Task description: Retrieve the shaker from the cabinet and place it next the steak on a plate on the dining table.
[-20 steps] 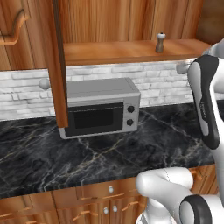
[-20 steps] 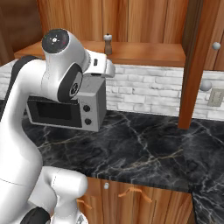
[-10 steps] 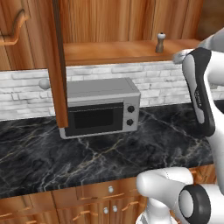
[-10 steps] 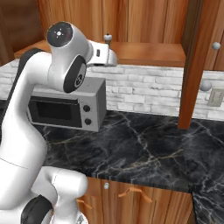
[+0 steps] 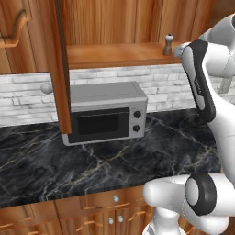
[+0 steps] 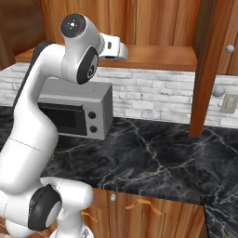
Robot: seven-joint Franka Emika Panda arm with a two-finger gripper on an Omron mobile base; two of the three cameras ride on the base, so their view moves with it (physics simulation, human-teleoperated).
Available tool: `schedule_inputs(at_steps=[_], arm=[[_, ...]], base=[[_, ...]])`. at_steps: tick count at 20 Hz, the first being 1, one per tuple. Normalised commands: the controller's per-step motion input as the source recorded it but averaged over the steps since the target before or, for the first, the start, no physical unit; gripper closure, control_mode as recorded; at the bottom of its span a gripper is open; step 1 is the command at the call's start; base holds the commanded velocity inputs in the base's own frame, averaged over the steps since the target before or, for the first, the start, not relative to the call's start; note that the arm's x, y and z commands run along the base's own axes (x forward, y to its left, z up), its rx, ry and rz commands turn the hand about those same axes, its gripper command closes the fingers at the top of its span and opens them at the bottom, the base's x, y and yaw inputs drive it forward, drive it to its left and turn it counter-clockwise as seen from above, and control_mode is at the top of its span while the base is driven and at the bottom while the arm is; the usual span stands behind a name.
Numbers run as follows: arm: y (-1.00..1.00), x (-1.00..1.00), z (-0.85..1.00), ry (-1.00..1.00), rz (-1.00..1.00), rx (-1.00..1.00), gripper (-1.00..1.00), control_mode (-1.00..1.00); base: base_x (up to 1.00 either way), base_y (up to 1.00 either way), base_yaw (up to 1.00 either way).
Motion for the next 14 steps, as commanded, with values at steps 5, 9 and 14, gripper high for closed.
schedule_inputs(at_steps=[5,9,14], arm=[[0.0,0.54,0.01,0.0,0.0,0.0,-1.0,-1.0],[0.0,0.58,0.0,0.0,0.0,0.0,-1.0,-1.0],[0.0,0.63,0.0,0.0,0.0,0.0,-1.0,-1.0]], base=[[0.0,0.0,0.0],[0.0,0.0,0.0],[0.0,0.0,0.0]])
